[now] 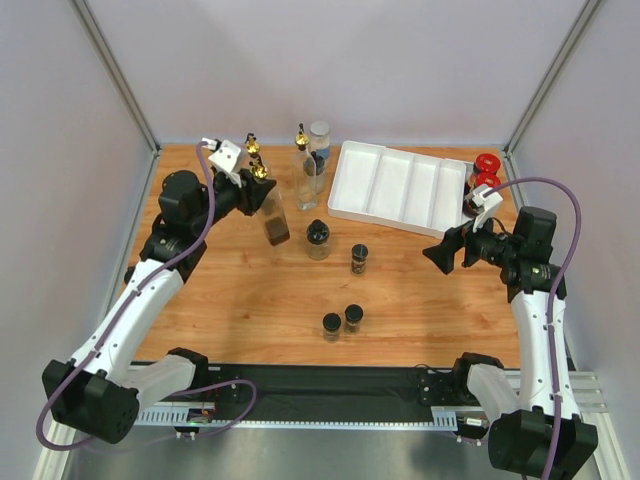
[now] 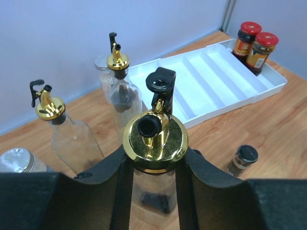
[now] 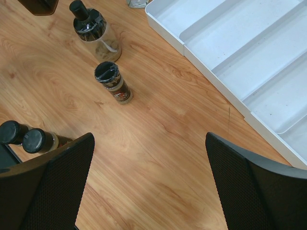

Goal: Organize the condiment bottles
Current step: Pick up the bottle from the center of the board, then place the bottle in the storage box.

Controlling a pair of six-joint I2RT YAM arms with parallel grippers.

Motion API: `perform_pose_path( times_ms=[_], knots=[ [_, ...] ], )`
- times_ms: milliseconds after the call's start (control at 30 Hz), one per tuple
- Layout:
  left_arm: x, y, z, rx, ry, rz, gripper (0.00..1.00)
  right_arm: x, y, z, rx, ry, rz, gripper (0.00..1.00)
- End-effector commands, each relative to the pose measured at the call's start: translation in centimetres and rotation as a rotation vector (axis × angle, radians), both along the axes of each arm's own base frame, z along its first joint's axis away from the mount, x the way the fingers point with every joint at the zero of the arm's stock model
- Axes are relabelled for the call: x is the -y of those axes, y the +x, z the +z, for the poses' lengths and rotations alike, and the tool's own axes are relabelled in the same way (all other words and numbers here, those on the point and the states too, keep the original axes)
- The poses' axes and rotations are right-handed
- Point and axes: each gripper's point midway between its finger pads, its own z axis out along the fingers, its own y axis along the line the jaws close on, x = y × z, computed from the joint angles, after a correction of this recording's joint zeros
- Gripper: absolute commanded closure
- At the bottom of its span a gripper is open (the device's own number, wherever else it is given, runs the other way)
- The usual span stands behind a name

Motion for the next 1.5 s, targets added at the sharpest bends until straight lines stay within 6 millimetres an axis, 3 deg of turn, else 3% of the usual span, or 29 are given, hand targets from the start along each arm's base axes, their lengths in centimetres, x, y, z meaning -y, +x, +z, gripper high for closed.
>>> perform_pose_path(
  times_ms=[0, 133, 533, 1000, 1100, 1133, 1200, 1300, 1333, 1467],
  knots=[
    [1.0, -1.7, 8.2, 0.202, -0.070, -0.058, 1.00, 0.1, 0.1, 0.6, 0.047, -0.025, 0.007, 0.00],
    [1.9, -2.0, 10.1, 0.228, -0.074, -0.080, 1.00, 0.1, 0.2, 0.7, 0.049, -0.025, 0.007, 0.00],
    [5.6, -1.0, 13.1, 0.252, -0.079, -0.116, 1.00, 0.1, 0.1, 0.7, 0.044, -0.026, 0.006, 0.00],
    [11.7, 1.0, 15.0, 0.248, -0.100, -0.178, 1.00, 0.4, 0.1, 1.0, 0.047, -0.036, -0.011, 0.00],
    [12.8, 2.2, 15.9, 0.254, -0.122, -0.173, 1.00, 0.5, 0.2, 1.0, 0.043, -0.037, -0.020, 0.00],
    [13.4, 3.3, 15.0, 0.233, -0.117, -0.166, 1.00, 0.5, 0.2, 1.0, 0.043, -0.037, -0.021, 0.00],
    [14.3, 4.6, 14.9, 0.226, -0.136, -0.162, 1.00, 0.6, 0.3, 0.9, 0.039, -0.040, -0.030, 0.00],
    [15.0, 6.2, 15.6, 0.241, -0.163, -0.140, 1.00, 0.8, 0.4, 0.9, 0.037, -0.042, -0.040, 0.00],
    [15.6, 7.5, 14.5, 0.223, -0.156, -0.126, 1.00, 0.8, 0.4, 0.9, 0.035, -0.041, -0.043, 0.00],
    [16.9, 10.5, 13.8, 0.229, -0.161, -0.089, 1.00, 0.9, 0.5, 0.8, 0.028, -0.042, -0.052, 0.00]
  ],
)
